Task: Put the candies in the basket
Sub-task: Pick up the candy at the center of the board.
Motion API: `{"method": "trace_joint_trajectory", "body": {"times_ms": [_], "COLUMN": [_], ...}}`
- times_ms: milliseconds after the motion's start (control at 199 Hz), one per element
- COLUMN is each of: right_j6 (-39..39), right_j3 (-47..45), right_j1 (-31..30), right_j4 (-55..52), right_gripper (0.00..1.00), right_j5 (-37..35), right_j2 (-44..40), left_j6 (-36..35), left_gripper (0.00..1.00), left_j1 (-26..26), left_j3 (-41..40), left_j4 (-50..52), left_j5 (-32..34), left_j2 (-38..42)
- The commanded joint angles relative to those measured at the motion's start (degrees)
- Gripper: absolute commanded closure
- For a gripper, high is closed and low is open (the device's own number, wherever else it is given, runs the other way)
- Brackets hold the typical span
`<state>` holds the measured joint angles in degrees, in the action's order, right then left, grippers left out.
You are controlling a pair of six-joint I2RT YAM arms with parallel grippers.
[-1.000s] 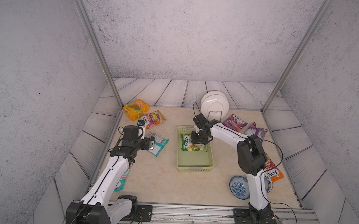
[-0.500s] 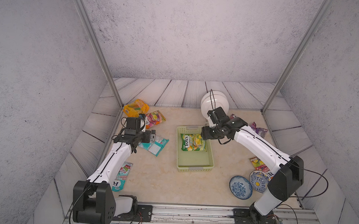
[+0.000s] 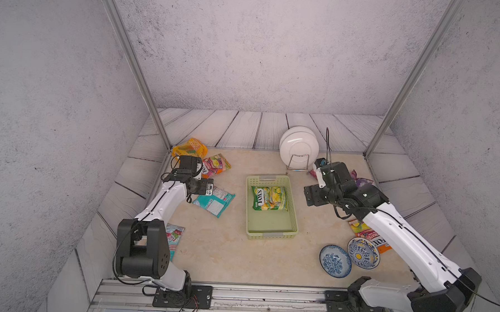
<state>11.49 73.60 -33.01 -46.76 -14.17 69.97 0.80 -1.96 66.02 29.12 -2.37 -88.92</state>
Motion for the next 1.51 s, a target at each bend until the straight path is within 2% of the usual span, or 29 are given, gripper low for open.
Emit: {"method": "trace_joint_trajectory", "body": {"times_ms": [0,156,352,468,498,639,820,1016,1283,1398,1504], "right_j6": [-5.0,-9.0,-12.6,-14.2,-14.4,-14.8,-15.3,-15.7,-16.1,-16.0,-16.1], "right_j3": [-3.4,-12.3,-24.3,-29.5,-30.1,-32.6,-35.0,-36.2,-36.7,-36.6,-36.7], "right_j1": [0.3,0.2,0.2,0.3,0.3,0.3,0.3,0.2,0.3,0.2,0.3], "right_j4": [1.7,9.0,18.4,22.3,22.5,24.8,27.2,28.6,29.2,29.5,29.4], "right_gripper": [0.09,0.09,0.02,0.0,0.0,0.0,0.0,0.0,0.0,0.0,0.0], "right_j5": [-3.9,-4.5,-5.7,-6.3,-6.9,-8.3,-9.2,-9.0,-9.4,-8.5,-9.2], "right_j2": [-4.5,-12.8,-23.6,-29.0,-29.7,-32.3,-33.1,-33.7,-33.9,-34.1,-33.9], "left_j6": [-2.0,-6.2,-12.6,-14.4,-14.6,-14.9,-15.0,-15.4,-14.6,-14.5,-13.7], "left_gripper": [0.01,0.01,0.01,0.03,0.06,0.19,0.24,0.37,0.39,0.49,0.64], "left_j1": [0.9,1.3,1.8,2.2,2.5,3.2,3.3,3.3,3.3,3.4,3.4], "left_j3": [4.6,6.6,9.1,10.6,11.5,15.0,18.3,21.8,22.4,21.1,21.4], "left_j4": [6.4,7.2,8.6,8.4,9.0,10.7,11.6,13.1,14.1,13.9,15.4], "left_j5": [-0.2,-2.3,-4.8,-4.8,-5.0,-6.2,-5.9,-6.8,-10.7,-11.5,-11.6], "left_j2": [-2.8,-5.7,-8.3,-11.4,-12.6,-17.5,-21.6,-26.4,-30.2,-30.8,-31.5]}}
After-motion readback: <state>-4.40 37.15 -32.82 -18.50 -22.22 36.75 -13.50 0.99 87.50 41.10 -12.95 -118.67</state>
